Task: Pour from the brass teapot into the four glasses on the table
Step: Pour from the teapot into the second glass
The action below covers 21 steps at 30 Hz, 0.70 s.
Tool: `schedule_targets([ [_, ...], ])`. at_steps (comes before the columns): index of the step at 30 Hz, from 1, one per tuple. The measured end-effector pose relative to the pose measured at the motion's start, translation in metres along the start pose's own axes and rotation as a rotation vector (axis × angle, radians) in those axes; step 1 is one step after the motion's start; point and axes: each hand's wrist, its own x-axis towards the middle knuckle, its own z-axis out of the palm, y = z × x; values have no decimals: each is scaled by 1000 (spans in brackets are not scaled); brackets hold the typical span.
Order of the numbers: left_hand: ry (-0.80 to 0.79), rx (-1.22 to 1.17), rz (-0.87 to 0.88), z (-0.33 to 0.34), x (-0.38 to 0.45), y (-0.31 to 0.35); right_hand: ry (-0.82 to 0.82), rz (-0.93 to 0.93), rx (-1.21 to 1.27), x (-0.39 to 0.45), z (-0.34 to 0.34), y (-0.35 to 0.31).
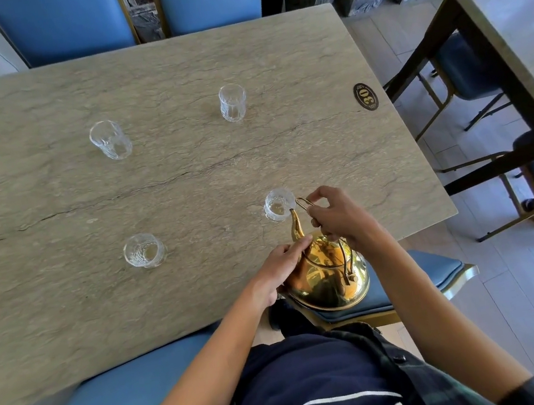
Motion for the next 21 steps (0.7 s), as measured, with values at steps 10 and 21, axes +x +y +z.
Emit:
schedule_targets([
  [10, 12, 54, 83, -22, -5, 5, 58, 27, 70, -12, 17, 6],
  [21, 115, -138, 153, -64, -30, -4, -14, -116, 149, -33, 54, -17],
])
